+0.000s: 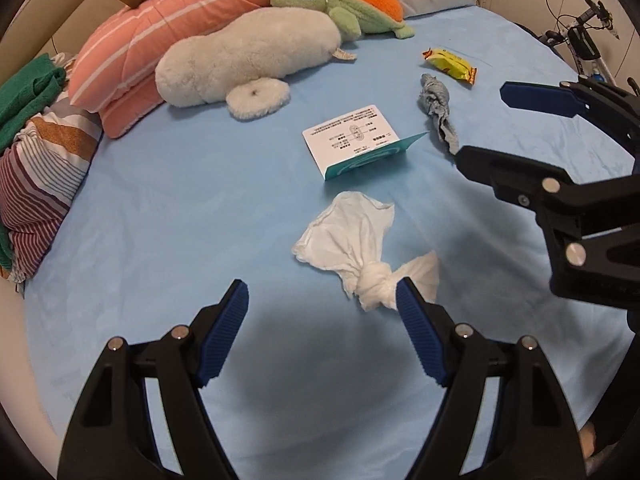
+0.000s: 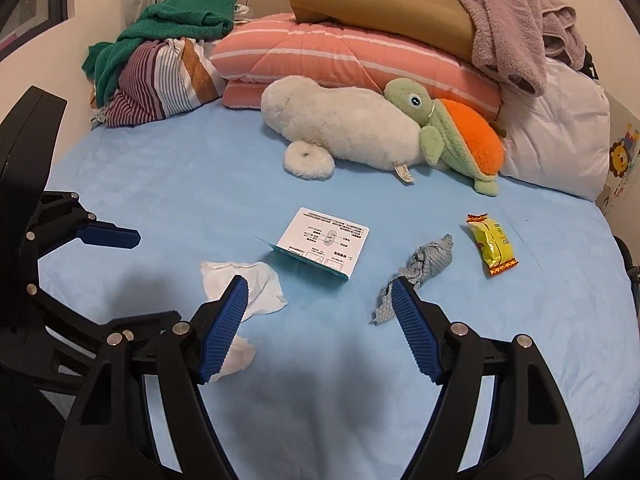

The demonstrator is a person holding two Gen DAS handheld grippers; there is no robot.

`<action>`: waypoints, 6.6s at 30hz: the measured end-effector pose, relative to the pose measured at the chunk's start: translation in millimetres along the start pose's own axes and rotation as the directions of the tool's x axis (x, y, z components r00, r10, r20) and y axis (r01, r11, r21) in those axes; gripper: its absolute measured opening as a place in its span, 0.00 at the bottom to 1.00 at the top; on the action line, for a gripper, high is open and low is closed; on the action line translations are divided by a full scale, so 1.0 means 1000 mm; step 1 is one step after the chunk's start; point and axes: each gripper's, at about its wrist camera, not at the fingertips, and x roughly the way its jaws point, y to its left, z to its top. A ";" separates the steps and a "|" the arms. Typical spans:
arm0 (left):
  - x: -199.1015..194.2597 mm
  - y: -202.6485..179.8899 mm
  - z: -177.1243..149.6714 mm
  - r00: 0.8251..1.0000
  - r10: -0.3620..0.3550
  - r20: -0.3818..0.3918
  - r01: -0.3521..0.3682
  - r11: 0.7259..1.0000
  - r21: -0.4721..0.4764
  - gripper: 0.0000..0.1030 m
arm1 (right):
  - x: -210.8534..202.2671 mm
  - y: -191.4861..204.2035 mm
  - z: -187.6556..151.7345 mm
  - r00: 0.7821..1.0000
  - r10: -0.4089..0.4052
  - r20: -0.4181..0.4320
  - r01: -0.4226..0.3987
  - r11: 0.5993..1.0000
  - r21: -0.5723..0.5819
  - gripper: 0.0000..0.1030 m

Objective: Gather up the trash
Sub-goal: 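Move both grippers back over the bed toward the tissue and card, then grasp the white tissue with the left gripper while the right grasps the white-and-teal card, then carry the white tissue and card with both grippers to the grey bin, then open both grippers over the grey bin to drop tissue and card, then move both grippers back over the bed toward the grey cloth and snack bag, then grasp the grey knotted cloth with the left gripper while the right grasps the yellow snack bag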

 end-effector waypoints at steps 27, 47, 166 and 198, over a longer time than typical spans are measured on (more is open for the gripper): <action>0.039 -0.002 0.015 0.997 -0.074 0.029 0.073 0.997 0.017 0.05 | 0.069 0.001 0.010 0.993 0.088 -0.080 -0.094 0.993 -0.076 0.00; -0.100 -0.044 0.000 0.978 -0.036 0.203 0.010 0.991 0.130 0.05 | -0.121 0.000 -0.013 0.995 0.079 0.059 -0.077 0.997 -0.031 0.00; -0.149 -0.192 0.058 0.925 -0.042 0.377 0.011 0.996 0.085 0.77 | -0.277 -0.118 -0.068 0.939 -0.265 0.219 0.211 0.947 0.241 0.68; 0.093 -0.116 0.128 0.995 0.012 0.101 -0.002 0.995 -0.104 0.56 | 0.113 -0.218 0.009 0.995 -0.086 -0.052 0.094 0.980 0.177 0.72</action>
